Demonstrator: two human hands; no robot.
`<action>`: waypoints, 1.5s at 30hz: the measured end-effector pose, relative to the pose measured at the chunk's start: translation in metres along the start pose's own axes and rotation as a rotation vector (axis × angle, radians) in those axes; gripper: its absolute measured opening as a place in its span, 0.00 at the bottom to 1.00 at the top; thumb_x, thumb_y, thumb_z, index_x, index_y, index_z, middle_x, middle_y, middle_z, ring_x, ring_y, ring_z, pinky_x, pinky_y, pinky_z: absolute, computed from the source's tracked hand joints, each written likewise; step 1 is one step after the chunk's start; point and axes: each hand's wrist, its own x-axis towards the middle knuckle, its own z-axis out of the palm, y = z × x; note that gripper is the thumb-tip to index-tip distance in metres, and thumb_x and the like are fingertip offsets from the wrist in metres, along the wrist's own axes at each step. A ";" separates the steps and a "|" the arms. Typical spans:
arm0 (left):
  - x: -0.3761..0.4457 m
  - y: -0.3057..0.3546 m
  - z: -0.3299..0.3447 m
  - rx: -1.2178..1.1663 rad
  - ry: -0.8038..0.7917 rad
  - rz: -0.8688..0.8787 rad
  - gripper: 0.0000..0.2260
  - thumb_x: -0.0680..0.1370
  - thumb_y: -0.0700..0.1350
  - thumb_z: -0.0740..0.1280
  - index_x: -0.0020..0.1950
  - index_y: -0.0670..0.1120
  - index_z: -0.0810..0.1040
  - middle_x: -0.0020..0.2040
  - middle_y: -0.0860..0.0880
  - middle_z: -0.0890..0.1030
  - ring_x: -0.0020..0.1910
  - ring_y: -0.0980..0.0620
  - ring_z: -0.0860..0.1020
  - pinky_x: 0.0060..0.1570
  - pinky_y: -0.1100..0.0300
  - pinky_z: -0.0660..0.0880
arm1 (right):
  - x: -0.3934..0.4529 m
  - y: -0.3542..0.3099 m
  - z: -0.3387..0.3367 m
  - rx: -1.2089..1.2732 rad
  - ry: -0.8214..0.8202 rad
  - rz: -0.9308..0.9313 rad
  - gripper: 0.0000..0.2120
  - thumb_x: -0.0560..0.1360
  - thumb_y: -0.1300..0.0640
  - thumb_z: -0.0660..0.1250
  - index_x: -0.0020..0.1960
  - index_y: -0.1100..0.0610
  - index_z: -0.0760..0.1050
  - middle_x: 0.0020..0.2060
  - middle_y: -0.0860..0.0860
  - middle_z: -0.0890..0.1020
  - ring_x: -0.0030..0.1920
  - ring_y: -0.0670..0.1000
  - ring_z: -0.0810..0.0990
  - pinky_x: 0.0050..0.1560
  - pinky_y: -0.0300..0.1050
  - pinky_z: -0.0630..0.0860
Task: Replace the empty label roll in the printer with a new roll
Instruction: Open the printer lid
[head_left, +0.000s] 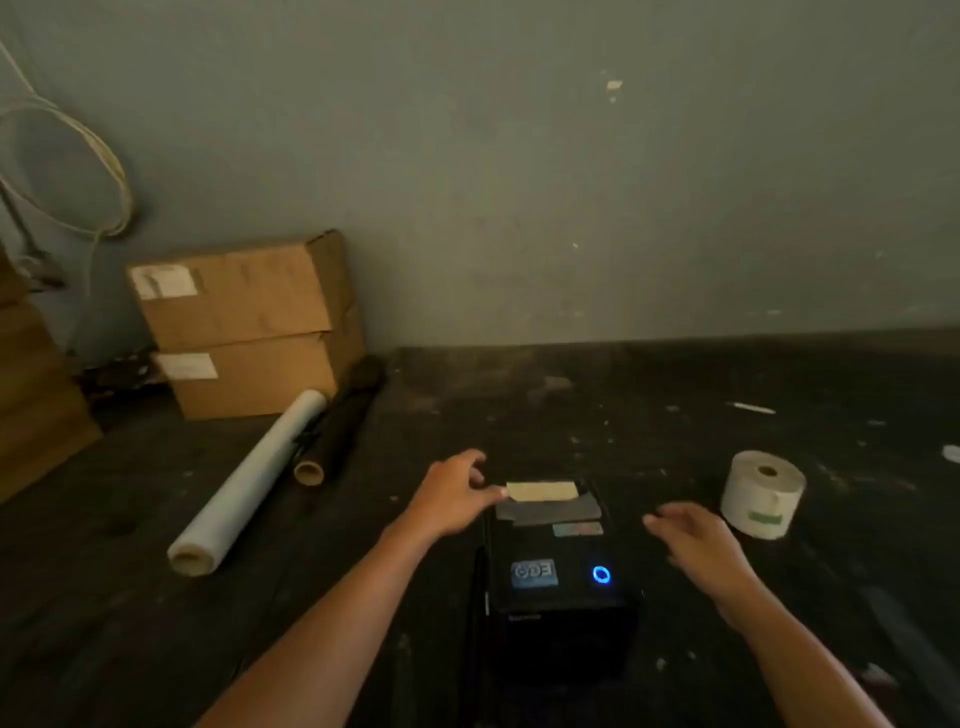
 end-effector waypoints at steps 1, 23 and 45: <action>-0.003 -0.011 0.009 -0.047 -0.023 -0.076 0.31 0.72 0.55 0.71 0.72 0.50 0.66 0.62 0.49 0.78 0.60 0.52 0.76 0.52 0.58 0.76 | -0.007 0.010 0.003 -0.008 0.010 0.020 0.22 0.73 0.52 0.69 0.65 0.55 0.71 0.56 0.53 0.79 0.57 0.54 0.78 0.60 0.59 0.74; -0.075 -0.072 0.109 -0.565 -0.049 -0.310 0.23 0.72 0.68 0.62 0.60 0.57 0.77 0.46 0.64 0.78 0.44 0.67 0.74 0.41 0.71 0.69 | -0.030 0.069 0.069 0.354 -0.140 0.263 0.43 0.63 0.35 0.65 0.73 0.53 0.61 0.57 0.51 0.78 0.56 0.50 0.77 0.65 0.51 0.67; -0.072 -0.076 0.120 -0.216 0.114 -0.212 0.29 0.68 0.76 0.45 0.47 0.57 0.75 0.49 0.54 0.80 0.46 0.56 0.79 0.43 0.57 0.73 | -0.015 0.071 0.060 0.275 -0.249 0.205 0.32 0.64 0.36 0.63 0.65 0.47 0.67 0.46 0.44 0.77 0.41 0.44 0.83 0.34 0.33 0.75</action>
